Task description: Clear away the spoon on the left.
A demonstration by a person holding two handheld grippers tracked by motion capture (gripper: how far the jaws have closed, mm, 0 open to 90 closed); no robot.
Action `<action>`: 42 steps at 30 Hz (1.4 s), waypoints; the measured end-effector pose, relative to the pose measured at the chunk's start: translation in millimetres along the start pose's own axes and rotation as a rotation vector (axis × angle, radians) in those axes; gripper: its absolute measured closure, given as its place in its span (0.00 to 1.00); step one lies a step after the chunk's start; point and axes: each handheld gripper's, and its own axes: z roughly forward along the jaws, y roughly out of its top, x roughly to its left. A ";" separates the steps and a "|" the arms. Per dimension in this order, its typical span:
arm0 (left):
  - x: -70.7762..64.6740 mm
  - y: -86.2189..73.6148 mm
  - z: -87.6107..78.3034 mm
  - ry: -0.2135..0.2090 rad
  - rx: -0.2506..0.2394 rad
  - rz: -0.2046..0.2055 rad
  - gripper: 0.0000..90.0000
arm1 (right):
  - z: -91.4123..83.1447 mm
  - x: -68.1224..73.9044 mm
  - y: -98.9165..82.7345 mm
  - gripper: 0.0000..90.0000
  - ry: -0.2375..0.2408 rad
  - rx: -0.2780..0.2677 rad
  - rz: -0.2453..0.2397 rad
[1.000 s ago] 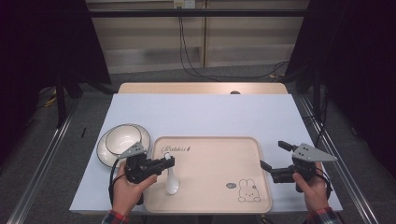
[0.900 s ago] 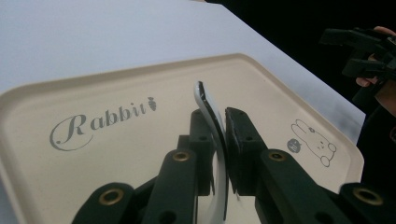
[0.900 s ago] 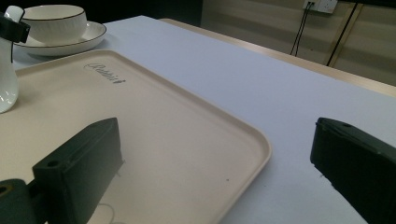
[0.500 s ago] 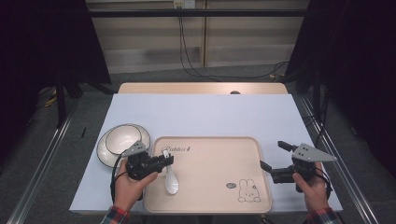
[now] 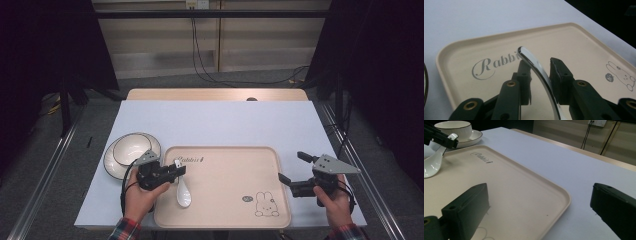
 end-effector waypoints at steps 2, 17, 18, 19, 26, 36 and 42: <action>1.0 -0.5 1.9 0.005 0.005 -0.001 0.78 | -0.2 0.1 -0.1 0.02 -0.001 0.001 -0.001; 7.8 -3.7 9.0 0.045 0.021 -0.004 0.73 | -0.8 1.8 0.0 0.02 0.012 0.004 -0.009; 8.3 -3.8 9.1 0.045 0.025 -0.003 0.73 | -0.8 1.6 -0.2 0.02 0.010 0.004 -0.010; 8.8 -3.8 9.2 0.041 0.026 -0.006 0.72 | -1.0 1.8 -0.2 0.02 0.006 0.005 -0.006; 9.5 -4.0 11.2 0.055 0.031 -0.015 0.70 | -1.8 2.6 -0.2 0.02 0.008 0.002 -0.008; 9.6 -3.2 13.2 0.069 0.049 -0.013 0.70 | -4.9 3.2 -0.4 0.02 0.005 -0.007 -0.015; 7.7 -2.7 14.0 0.087 0.049 -0.008 0.67 | -4.4 4.5 -0.9 0.02 0.000 0.004 -0.022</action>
